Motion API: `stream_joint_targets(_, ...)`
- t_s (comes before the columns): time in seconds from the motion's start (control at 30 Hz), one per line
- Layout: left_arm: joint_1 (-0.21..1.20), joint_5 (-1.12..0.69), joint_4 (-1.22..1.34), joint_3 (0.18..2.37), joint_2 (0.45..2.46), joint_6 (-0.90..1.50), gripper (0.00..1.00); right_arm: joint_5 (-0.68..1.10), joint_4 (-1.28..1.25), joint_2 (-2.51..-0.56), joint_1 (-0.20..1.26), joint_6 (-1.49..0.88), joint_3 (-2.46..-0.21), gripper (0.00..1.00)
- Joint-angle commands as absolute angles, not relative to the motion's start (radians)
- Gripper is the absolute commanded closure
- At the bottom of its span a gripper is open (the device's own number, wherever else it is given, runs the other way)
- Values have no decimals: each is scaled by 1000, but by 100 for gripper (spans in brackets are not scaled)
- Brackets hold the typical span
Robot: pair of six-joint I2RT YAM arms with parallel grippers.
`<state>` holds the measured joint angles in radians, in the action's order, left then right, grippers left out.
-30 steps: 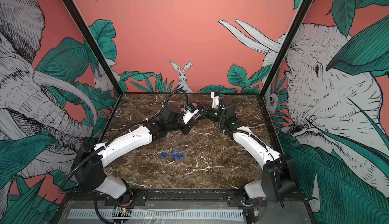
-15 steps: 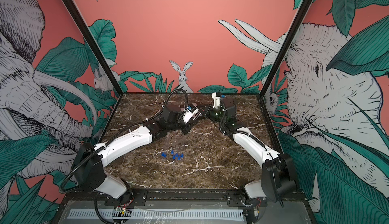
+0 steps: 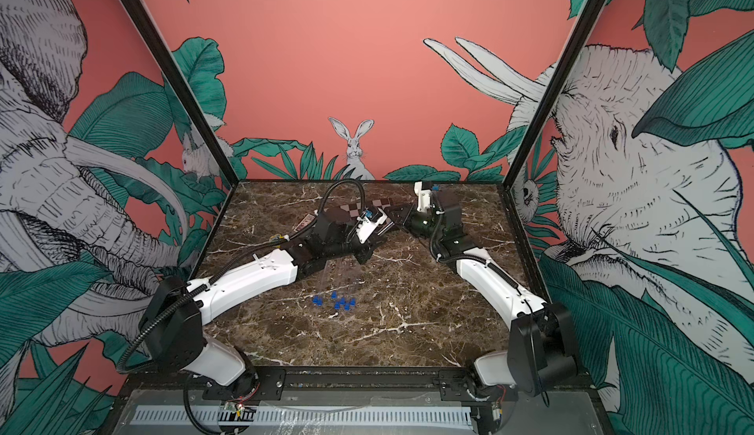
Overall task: Remove stoppers from test tubes
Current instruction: Open the stopper on the test tube.
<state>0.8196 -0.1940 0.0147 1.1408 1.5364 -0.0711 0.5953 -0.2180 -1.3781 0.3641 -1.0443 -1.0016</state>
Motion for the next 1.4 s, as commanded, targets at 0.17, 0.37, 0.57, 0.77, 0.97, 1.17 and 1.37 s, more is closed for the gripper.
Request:
stream_joint_targets(0.17,810,-186,-81,1100,1459,-64,100,430,-302,-1332,284,-1055,-999,100)
stream_joint_targets(0.37,811,-183,-80,1092,1454,-61,100,409,-313,-1327,265,-1058,-994,100)
stream_joint_targets(0.57,811,-183,-78,1088,1452,-57,100,398,-312,-1331,254,-1055,-998,100)
stream_joint_targets(0.77,811,-183,-81,1086,1447,-58,100,390,-322,-1330,230,-1055,-991,100)
stream_joint_targets(0.97,811,-183,-87,1082,1444,-58,100,382,-336,-1335,204,-1059,-988,100)
stream_joint_targets(1.17,812,-179,-90,1080,1438,-57,100,383,-344,-1345,186,-1065,-999,100)
stream_joint_targets(1.37,811,-173,-99,1087,1431,-58,100,388,-233,-1335,178,-1018,-1007,100)
